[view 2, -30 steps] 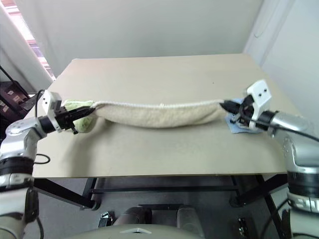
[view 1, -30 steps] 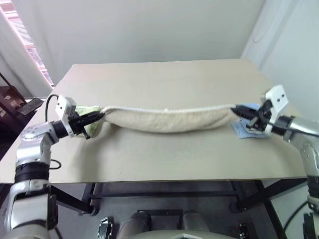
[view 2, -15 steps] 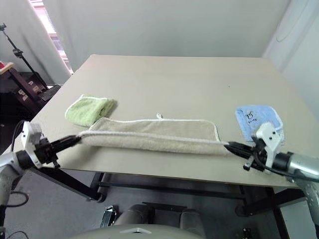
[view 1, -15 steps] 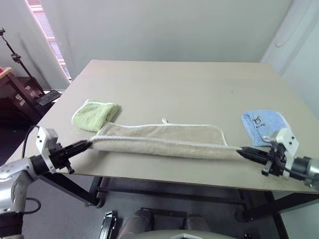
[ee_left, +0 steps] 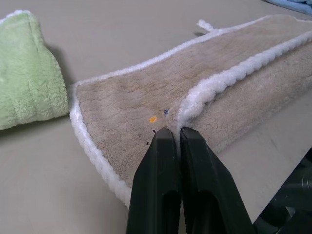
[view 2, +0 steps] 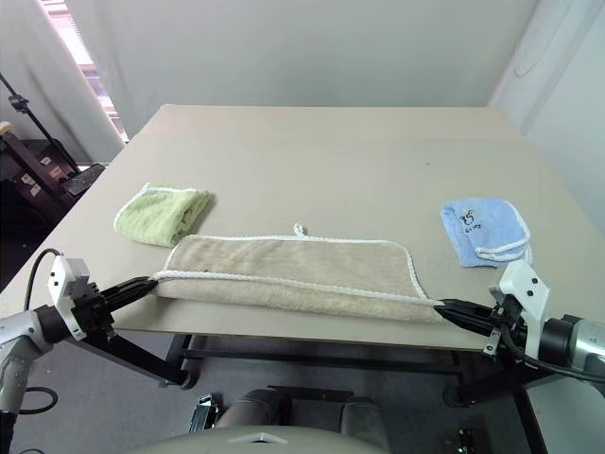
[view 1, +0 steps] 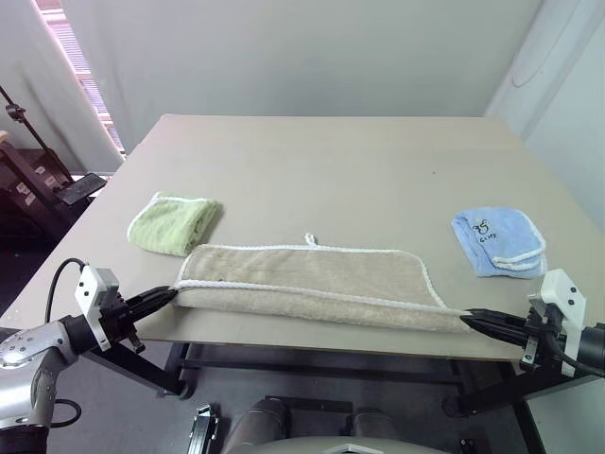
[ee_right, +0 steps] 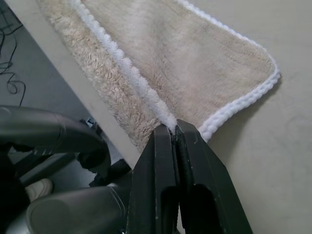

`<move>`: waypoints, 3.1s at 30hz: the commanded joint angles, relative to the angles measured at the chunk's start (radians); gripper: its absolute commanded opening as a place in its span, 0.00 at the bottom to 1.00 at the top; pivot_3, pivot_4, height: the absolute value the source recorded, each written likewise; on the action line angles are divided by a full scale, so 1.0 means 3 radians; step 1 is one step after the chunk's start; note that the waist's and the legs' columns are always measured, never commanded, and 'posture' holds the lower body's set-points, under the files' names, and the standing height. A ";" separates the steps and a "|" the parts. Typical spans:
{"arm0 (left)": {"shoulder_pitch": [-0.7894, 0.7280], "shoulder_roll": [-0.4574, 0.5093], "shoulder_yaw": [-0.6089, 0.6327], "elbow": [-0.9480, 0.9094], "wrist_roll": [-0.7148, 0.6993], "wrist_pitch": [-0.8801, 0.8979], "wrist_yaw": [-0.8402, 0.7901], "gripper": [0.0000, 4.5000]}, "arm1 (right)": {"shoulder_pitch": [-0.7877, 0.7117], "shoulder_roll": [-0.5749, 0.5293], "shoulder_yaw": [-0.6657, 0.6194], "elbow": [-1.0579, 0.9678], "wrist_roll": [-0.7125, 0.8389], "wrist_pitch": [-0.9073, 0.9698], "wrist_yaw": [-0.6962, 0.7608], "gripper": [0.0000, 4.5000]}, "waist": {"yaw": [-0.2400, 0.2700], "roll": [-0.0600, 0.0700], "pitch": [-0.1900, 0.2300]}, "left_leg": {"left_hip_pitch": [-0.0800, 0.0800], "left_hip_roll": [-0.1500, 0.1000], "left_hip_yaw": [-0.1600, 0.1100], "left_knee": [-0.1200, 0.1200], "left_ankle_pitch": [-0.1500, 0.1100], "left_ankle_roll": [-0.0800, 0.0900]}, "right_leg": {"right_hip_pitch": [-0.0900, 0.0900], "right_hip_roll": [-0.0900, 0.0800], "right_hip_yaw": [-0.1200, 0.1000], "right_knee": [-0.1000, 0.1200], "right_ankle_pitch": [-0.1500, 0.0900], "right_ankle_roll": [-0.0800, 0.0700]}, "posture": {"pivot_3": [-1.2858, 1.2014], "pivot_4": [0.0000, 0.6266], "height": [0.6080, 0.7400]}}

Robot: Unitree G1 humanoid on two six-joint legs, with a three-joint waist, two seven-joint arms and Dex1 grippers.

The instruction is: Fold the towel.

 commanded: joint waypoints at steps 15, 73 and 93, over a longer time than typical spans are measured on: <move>-0.1003 0.0001 -0.0031 0.0916 0.0070 -0.0047 0.0344 0.01 | -0.1972 0.0344 0.1396 0.1378 -0.0550 -0.0268 -0.0474 0.00 | 0.0007 -0.0005 -0.0004 | 0.0007 0.0012 0.0003 0.0001 -0.0002 -0.0001 | -0.0002 0.0017 -0.0003 0.0001 0.0011 0.0005 | 0.52 0.00 1.00; -0.0800 -0.0198 -0.1175 -0.0868 -0.0069 0.0989 0.0496 1.00 | -0.2156 0.0324 0.0542 0.2143 0.1384 0.3402 -0.0821 0.78 | -0.0007 -0.0002 -0.0005 | 0.0004 0.0022 0.0026 0.0003 0.0007 0.0001 | -0.0013 0.0022 0.0012 0.0005 0.0024 0.0003 | 0.52 0.00 1.00; -0.0875 -0.0293 -0.1290 -0.0823 0.0071 0.0978 0.0566 1.00 | -0.2648 0.1337 -0.0178 0.2541 0.1098 0.3358 -0.2296 0.78 | -0.0024 -0.0003 -0.0006 | 0.0015 0.0046 0.0063 0.0010 0.0003 -0.0006 | -0.0015 0.0033 0.0017 0.0004 0.0049 -0.0002 | 0.52 0.00 1.00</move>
